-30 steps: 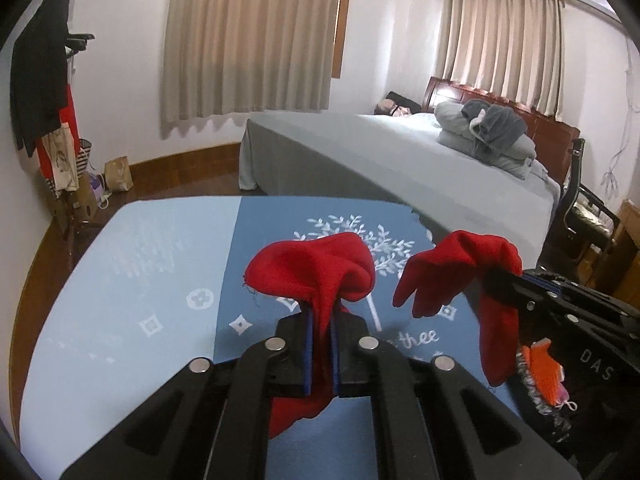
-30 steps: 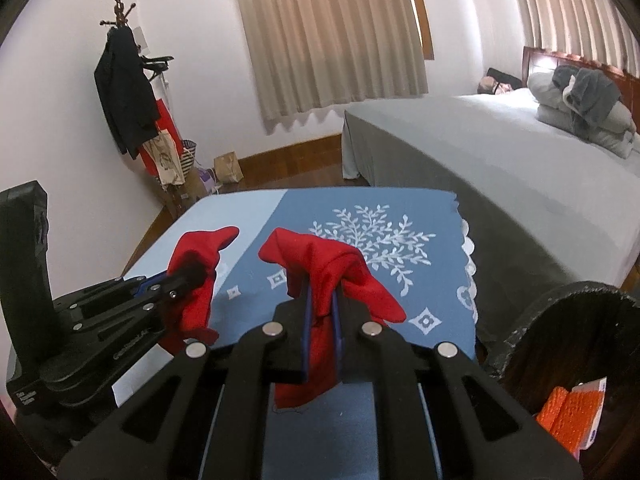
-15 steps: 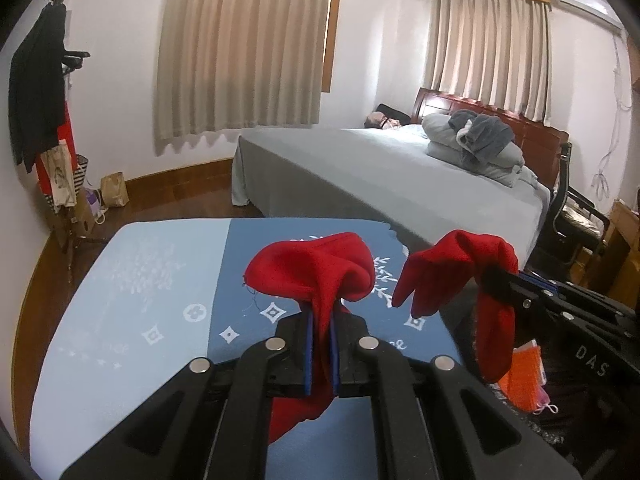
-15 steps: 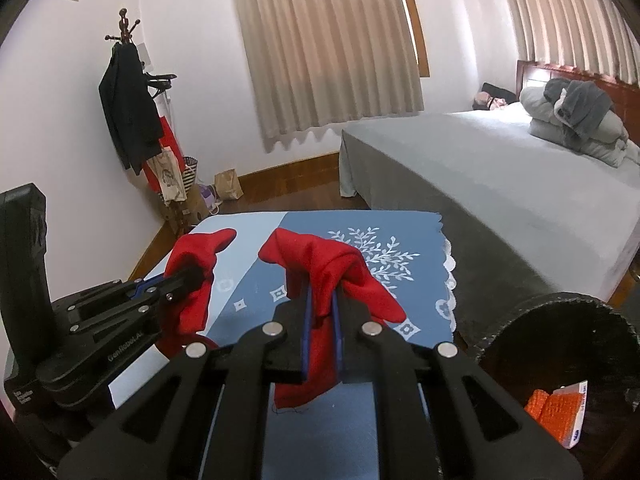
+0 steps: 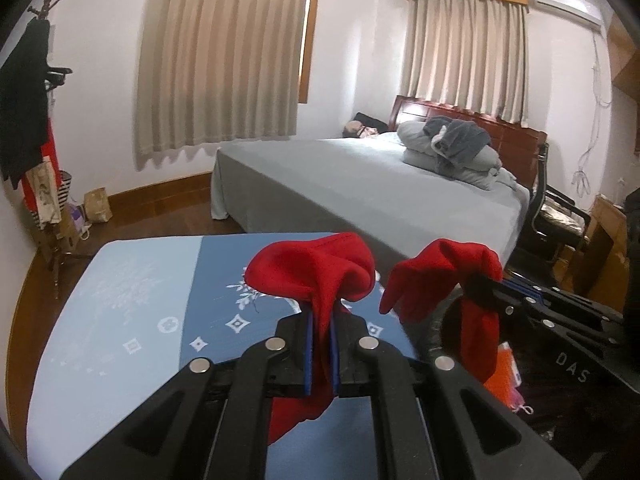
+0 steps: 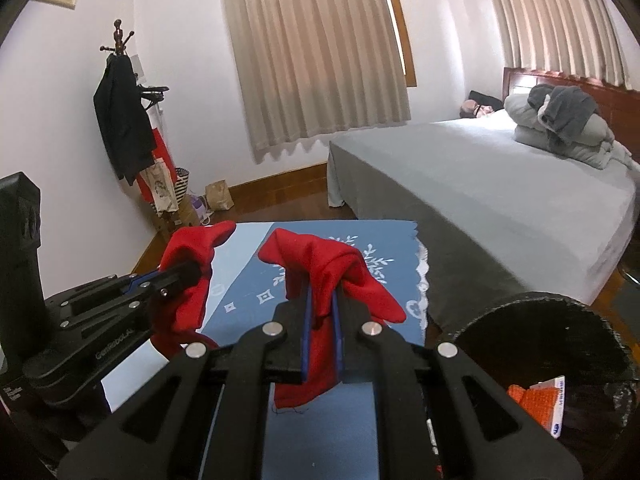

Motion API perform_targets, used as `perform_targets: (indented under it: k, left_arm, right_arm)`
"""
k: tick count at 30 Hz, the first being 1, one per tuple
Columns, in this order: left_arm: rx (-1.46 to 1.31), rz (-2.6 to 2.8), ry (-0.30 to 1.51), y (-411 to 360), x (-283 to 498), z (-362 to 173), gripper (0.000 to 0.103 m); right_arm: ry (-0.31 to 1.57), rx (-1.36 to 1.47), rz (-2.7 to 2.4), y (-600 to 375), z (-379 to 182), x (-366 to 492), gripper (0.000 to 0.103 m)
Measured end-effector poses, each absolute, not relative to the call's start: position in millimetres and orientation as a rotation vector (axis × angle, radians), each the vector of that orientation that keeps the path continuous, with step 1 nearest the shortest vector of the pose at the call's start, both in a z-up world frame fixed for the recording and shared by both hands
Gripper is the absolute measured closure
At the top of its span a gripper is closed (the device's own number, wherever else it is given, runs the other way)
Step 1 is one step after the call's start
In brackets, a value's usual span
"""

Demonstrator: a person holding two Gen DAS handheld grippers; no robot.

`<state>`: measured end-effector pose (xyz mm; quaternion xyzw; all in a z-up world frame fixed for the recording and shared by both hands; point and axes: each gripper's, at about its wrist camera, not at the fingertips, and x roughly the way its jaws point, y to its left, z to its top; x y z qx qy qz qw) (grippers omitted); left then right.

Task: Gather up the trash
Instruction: 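Lift the red glove with both tools and carry it over the bin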

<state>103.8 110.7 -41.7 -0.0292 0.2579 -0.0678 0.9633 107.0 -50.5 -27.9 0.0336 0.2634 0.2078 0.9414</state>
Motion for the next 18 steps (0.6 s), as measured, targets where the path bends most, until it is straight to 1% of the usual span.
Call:
perform_targets:
  k: [18]
  left_arm:
    - [-0.02, -0.306, 0.49, 29.7, 111.1, -24.8, 0.096]
  right_arm:
    - [0.503, 0.102, 0.274, -127.7, -24.4, 85.2, 0.095]
